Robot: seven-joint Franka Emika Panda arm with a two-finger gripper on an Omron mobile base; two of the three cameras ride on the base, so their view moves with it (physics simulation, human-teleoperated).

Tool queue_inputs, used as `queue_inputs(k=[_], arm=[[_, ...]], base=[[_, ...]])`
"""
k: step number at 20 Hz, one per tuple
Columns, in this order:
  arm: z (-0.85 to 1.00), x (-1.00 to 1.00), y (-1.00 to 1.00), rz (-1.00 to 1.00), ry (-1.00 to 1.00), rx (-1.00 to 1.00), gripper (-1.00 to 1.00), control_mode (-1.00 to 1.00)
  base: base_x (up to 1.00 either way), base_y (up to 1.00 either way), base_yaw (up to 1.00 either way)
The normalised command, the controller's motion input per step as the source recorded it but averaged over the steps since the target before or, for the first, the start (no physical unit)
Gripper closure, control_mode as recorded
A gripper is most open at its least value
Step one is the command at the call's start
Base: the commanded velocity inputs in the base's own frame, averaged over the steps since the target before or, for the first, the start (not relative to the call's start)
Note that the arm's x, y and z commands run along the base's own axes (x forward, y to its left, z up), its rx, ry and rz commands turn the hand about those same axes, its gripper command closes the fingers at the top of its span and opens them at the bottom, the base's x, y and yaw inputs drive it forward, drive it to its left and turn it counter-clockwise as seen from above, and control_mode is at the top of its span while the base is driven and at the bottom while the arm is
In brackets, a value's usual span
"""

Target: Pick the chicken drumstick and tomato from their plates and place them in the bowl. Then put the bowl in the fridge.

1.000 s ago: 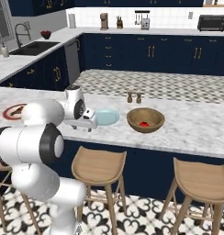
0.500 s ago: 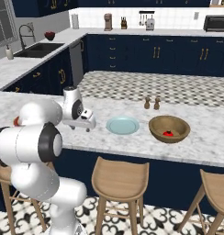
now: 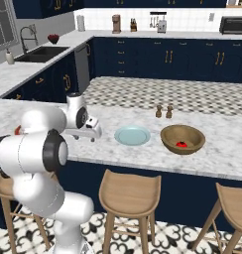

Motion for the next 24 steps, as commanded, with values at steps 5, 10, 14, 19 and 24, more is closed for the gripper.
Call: queue_inputs(k=[5,10,14,19,24], arm=[[0.00,0.64,1.00,0.05,-0.03,0.00,-1.00,-1.00],[0.00,0.85,1.00,0.00,0.00,0.00,-1.00,-1.00],[-0.13,0.07,1.00,-0.08,-0.19,0.00,-1.00,-1.00],[0.00,0.16,1.00,-0.18,-0.06,0.02,-1.00,-1.00],[-0.04,0.03,0.92,-0.28,0.00,0.14,-1.00,-1.00]], base=[[0.00,0.00,0.00],[0.00,0.00,0.00],[0.00,0.00,0.00],[0.00,0.00,0.00],[0.00,0.00,0.00]])
